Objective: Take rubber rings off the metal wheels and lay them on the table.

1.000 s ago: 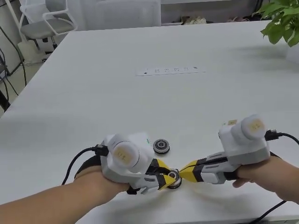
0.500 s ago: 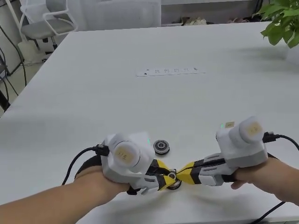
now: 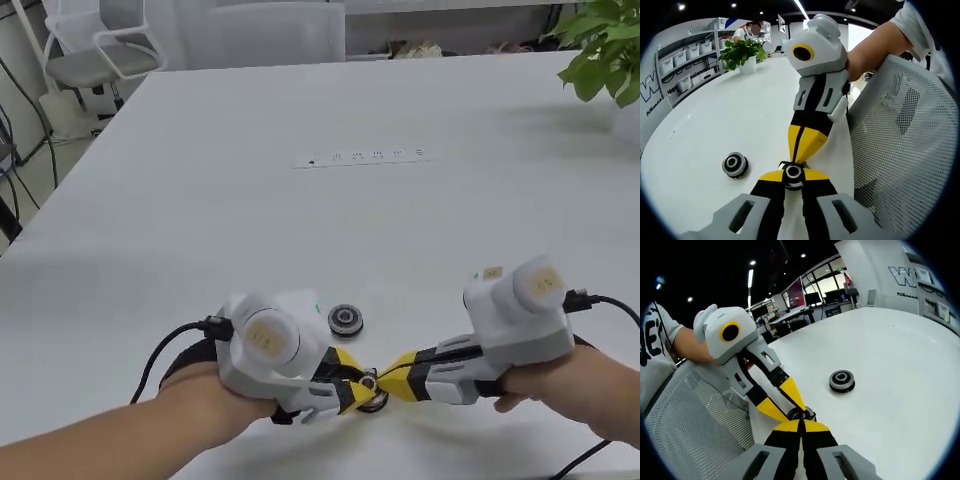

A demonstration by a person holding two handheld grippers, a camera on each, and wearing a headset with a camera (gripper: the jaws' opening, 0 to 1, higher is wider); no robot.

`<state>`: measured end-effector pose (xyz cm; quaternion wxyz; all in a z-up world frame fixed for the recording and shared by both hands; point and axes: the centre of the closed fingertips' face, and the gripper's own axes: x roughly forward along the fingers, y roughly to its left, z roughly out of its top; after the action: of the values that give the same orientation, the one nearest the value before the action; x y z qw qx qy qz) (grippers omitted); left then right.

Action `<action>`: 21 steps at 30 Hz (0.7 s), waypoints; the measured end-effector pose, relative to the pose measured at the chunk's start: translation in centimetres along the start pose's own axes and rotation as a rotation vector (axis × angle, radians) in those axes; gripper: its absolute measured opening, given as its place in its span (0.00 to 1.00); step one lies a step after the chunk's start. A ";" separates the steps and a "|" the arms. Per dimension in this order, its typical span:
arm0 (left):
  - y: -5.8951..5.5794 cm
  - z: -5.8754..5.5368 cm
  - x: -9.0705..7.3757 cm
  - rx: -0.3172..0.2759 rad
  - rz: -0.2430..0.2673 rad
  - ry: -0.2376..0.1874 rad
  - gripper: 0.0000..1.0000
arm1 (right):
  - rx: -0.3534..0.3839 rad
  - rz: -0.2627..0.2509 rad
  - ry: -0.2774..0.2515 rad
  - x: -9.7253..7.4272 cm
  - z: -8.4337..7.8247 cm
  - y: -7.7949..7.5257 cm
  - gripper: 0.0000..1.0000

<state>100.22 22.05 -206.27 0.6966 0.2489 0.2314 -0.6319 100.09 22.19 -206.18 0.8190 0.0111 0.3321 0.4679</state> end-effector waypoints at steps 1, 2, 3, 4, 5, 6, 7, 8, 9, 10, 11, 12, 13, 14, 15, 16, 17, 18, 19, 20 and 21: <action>0.0 0.0 0.0 0.001 0.000 0.000 0.07 | 0.002 0.001 -0.001 0.0 0.0 0.0 0.00; 0.0 0.0 0.0 0.001 0.000 0.000 0.07 | 0.005 0.001 -0.002 0.0 0.0 0.0 0.00; 0.0 0.0 0.0 0.001 0.000 0.000 0.07 | 0.008 0.002 -0.003 0.0 0.0 0.0 0.00; 0.0 0.0 0.0 0.001 0.000 0.000 0.07 | 0.012 0.003 -0.005 0.0 0.0 -0.1 0.00; 0.0 0.0 0.0 0.001 -0.001 0.000 0.07 | 0.013 0.004 -0.006 0.0 0.0 -0.1 0.00; 0.0 0.0 0.0 0.001 -0.001 -0.001 0.07 | 0.013 0.004 -0.007 0.0 0.0 0.0 0.00; 0.0 0.0 0.0 0.001 -0.001 -0.001 0.07 | 0.017 0.005 -0.009 0.0 0.0 0.0 0.00; 0.0 0.0 0.0 0.001 -0.001 -0.001 0.07 | 0.019 0.006 -0.011 0.0 0.0 0.0 0.00; 0.0 0.0 0.0 0.001 -0.001 -0.001 0.07 | 0.019 0.006 -0.011 0.0 0.0 0.0 0.00; 0.0 0.0 0.0 0.001 -0.001 -0.002 0.07 | 0.023 0.007 -0.013 0.0 0.0 0.0 0.00; 0.0 0.0 0.0 0.001 -0.001 -0.002 0.07 | 0.025 0.008 -0.015 0.0 0.1 0.0 0.00; 0.0 0.0 0.0 0.001 -0.001 -0.003 0.07 | 0.024 0.008 -0.015 0.0 0.1 0.0 0.00; 0.0 0.0 0.0 0.001 -0.001 -0.003 0.07 | 0.024 0.009 -0.015 0.0 0.1 0.0 0.00; 0.0 0.0 0.0 0.002 -0.002 -0.003 0.07 | 0.022 0.009 -0.016 -0.1 0.1 0.0 0.00; 0.0 0.0 0.0 0.002 -0.002 -0.003 0.07 | 0.023 0.010 -0.016 -0.1 0.1 0.0 0.00; 0.0 0.0 0.0 0.002 -0.002 -0.003 0.07 | 0.024 0.011 -0.017 -0.1 0.1 0.0 0.00; 0.0 0.0 0.0 0.003 -0.002 -0.003 0.07 | 0.025 0.012 -0.018 -0.1 0.1 0.0 0.00; 0.0 0.0 0.0 0.003 -0.002 -0.002 0.07 | 0.029 0.014 -0.021 -0.1 0.1 0.0 0.00; 0.0 0.0 0.0 0.003 -0.002 -0.003 0.07 | 0.030 0.014 -0.022 -0.1 0.1 0.0 0.00; 0.0 0.0 0.0 0.003 -0.003 -0.003 0.07 | 0.031 0.015 -0.022 -0.1 0.2 0.0 0.00; 0.0 0.0 0.0 0.003 -0.003 -0.003 0.07 | 0.033 0.017 -0.024 -0.1 0.2 0.0 0.00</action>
<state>100.26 22.05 -206.29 0.6956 0.2487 0.2297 -0.6337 100.12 22.19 -205.96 0.8186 0.0329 0.3299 0.4690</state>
